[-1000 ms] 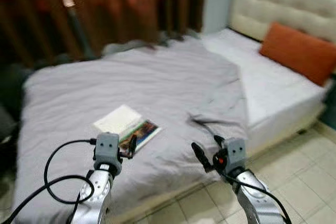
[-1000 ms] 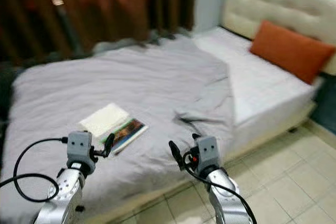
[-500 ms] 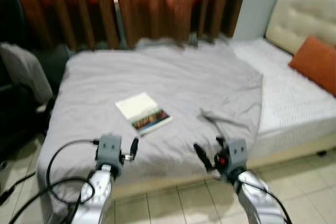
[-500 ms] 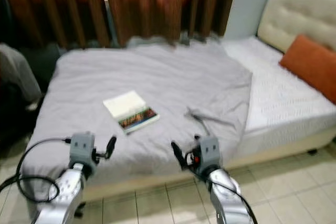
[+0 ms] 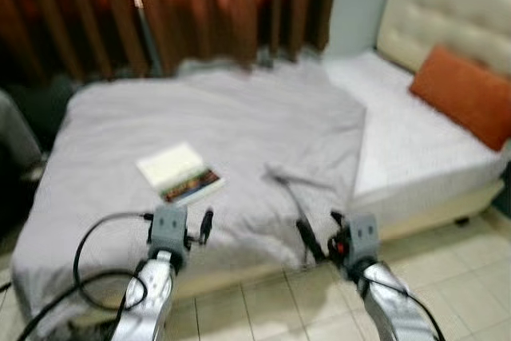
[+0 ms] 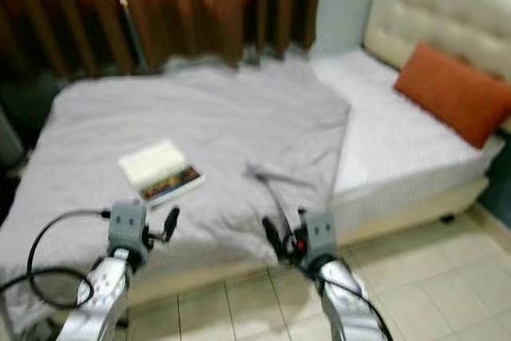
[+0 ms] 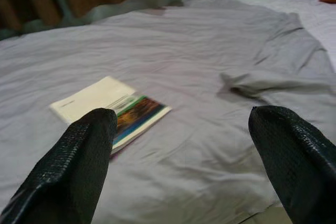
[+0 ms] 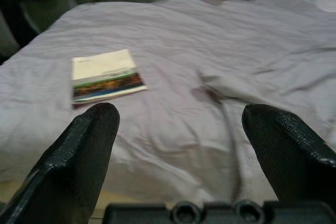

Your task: Clean up the room

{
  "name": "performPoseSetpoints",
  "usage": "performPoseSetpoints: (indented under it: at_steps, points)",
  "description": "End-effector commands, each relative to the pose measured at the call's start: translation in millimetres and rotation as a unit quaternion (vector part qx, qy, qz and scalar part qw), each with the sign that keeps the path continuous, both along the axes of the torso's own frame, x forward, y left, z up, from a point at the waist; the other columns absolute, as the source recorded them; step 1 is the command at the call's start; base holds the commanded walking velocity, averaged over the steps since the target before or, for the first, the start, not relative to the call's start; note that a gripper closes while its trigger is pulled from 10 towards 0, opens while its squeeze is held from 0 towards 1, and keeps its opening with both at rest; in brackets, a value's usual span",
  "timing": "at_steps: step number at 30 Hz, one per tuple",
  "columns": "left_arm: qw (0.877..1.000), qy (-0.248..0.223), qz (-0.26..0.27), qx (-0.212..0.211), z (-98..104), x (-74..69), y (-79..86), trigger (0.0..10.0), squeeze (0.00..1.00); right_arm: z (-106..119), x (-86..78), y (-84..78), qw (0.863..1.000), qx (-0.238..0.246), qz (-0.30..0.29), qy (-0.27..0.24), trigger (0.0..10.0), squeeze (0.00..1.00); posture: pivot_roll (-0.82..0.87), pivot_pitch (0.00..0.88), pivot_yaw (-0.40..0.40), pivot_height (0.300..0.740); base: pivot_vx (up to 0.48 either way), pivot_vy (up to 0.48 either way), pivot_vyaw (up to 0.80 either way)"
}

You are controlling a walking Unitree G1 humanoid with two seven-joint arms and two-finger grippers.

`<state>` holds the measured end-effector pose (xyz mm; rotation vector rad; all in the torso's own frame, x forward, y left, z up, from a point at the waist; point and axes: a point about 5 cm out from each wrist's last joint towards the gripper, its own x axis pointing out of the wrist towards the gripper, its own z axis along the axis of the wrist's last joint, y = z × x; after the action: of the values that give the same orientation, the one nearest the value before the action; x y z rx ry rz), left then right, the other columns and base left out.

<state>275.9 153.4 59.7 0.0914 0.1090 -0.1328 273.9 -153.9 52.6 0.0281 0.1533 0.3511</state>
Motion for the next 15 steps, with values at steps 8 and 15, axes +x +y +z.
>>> performPoseSetpoints:
  at_steps: [8,15]
  points:
    - [1.0,-0.006,0.006,-0.006,3.4,3.4,-0.2,10.0,0.0,2.4,2.9,-2.7,1.0,-0.012,0.009,-0.002,10.0,0.0,-0.04,0.001,0.027,0.74,0.248,0.0,0.59]
    - [1.0,-0.004,0.009,-0.006,2.3,3.5,0.3,10.0,0.0,0.1,3.8,-1.4,1.0,-0.007,0.011,0.006,10.0,0.0,-0.03,0.0,0.027,0.74,0.48,0.0,0.32]
